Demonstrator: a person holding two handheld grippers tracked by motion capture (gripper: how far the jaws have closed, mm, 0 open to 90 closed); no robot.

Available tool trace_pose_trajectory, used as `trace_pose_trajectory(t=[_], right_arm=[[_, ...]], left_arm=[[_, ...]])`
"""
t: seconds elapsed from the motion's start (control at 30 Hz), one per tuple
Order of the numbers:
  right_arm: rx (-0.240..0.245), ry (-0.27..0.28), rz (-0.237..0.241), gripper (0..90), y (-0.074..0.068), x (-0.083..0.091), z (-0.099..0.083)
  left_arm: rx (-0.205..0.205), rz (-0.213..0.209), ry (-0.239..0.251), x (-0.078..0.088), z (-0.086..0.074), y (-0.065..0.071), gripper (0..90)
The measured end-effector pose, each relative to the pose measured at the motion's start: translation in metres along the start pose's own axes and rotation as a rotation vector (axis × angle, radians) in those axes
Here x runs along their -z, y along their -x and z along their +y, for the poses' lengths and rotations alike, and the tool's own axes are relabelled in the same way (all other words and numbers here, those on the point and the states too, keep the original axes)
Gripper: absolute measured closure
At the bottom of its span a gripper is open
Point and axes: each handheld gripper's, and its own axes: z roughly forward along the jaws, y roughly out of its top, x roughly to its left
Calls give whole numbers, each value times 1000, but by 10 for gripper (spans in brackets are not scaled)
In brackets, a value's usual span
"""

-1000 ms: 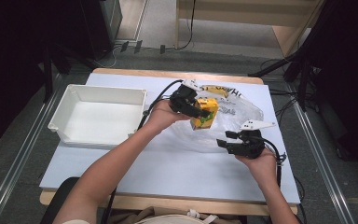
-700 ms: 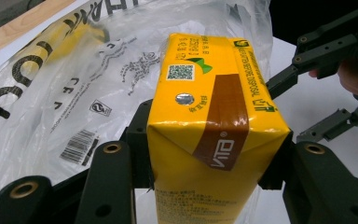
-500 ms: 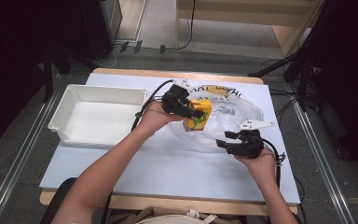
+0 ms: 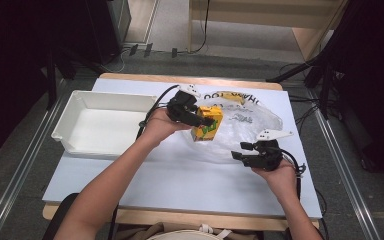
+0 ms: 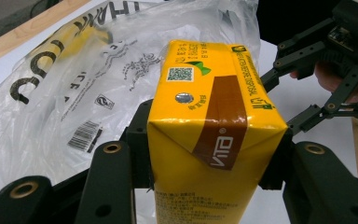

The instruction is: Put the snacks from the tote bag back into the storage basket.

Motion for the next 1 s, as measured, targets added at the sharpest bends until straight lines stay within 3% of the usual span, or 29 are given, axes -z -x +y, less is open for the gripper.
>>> trace_pose_trajectory(t=[0.67, 1.0], right_arm=[[10, -9, 20, 455, -1, -5, 4], [13, -7, 22, 455, -1, -6, 4]], left_arm=[[25, 14, 34, 29, -8, 3, 529], [47, 43, 52, 48, -17, -1, 529]])
